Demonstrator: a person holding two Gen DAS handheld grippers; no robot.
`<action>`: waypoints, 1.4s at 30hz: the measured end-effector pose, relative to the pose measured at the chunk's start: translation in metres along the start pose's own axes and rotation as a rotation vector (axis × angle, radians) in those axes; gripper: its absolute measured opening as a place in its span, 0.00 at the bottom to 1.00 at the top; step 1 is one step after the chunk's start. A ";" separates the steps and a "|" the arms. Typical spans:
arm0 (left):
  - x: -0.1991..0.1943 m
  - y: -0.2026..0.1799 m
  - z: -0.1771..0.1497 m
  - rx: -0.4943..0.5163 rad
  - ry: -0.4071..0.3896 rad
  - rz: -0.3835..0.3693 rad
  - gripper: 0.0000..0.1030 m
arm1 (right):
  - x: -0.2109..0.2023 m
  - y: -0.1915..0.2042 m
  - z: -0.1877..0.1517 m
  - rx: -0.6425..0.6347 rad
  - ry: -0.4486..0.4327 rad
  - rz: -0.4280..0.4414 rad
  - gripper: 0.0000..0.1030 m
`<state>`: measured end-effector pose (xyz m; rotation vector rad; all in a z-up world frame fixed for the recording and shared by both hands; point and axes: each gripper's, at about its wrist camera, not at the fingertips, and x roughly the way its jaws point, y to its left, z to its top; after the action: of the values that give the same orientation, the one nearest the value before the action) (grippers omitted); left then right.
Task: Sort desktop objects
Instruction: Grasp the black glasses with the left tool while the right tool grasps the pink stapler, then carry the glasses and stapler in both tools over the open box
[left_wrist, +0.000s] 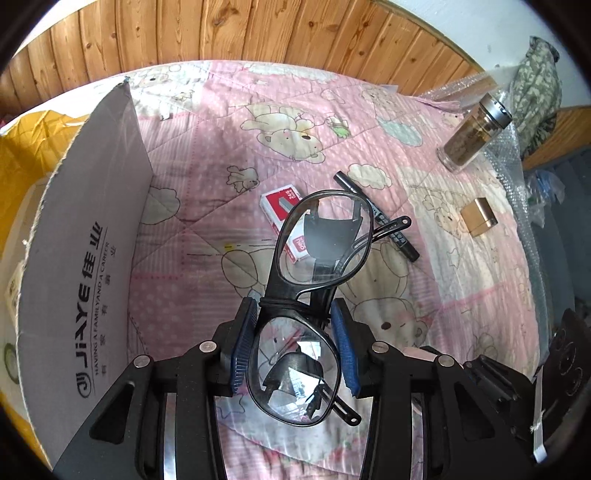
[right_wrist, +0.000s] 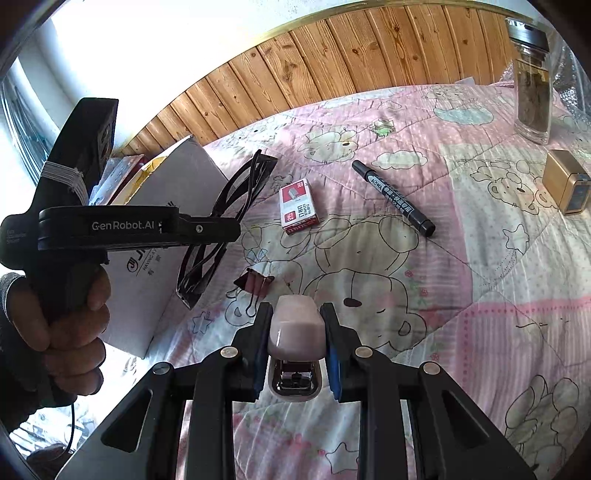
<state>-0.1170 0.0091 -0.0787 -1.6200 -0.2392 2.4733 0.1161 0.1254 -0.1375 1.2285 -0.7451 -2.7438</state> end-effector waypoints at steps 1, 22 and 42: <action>-0.005 -0.001 -0.004 0.000 -0.006 -0.002 0.41 | -0.002 0.003 0.000 -0.007 -0.003 0.000 0.27; -0.106 -0.009 -0.077 0.011 -0.134 -0.024 0.41 | -0.055 0.071 -0.020 -0.140 -0.072 0.037 0.27; -0.180 0.042 -0.110 -0.111 -0.260 -0.072 0.41 | -0.082 0.153 -0.007 -0.290 -0.112 0.121 0.27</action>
<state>0.0526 -0.0693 0.0287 -1.2966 -0.4678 2.6531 0.1543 0.0066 -0.0166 0.9470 -0.3939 -2.7159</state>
